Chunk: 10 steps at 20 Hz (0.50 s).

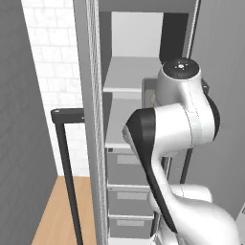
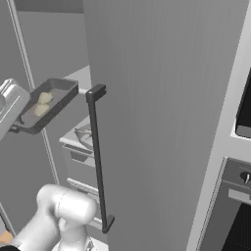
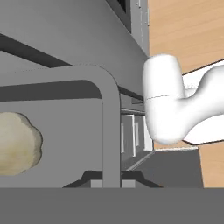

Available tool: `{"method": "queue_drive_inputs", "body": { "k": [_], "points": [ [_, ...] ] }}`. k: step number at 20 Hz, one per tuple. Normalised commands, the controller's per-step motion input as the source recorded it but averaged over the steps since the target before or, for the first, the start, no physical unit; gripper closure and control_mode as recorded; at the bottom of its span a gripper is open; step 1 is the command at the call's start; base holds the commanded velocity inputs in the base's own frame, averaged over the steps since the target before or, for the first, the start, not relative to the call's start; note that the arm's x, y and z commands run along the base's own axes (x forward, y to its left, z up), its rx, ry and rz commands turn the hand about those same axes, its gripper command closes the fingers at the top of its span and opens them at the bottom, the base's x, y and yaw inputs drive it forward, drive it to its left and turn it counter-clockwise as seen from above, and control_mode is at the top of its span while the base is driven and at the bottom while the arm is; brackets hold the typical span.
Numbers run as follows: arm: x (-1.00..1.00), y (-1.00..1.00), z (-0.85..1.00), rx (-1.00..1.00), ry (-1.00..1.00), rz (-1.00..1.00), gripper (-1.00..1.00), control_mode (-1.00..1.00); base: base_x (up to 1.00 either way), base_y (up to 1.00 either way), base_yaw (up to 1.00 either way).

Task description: Take the meat container that has the fish and place it on the second highest rack of the freezer. Then take the vegetable container that has the garlics and place it on the highest rack of the freezer.

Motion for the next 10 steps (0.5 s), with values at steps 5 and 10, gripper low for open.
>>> {"method": "queue_drive_inputs", "body": {
  "k": [5,10],
  "points": [
    [0.99,0.00,0.48,-0.03,-0.04,-0.04,1.00,-1.00,0.00,0.00,0.00],
    [1.00,-0.14,0.01,-0.01,0.09,-0.01,1.00,-1.00,0.00,0.00,0.00]
  ]
}}
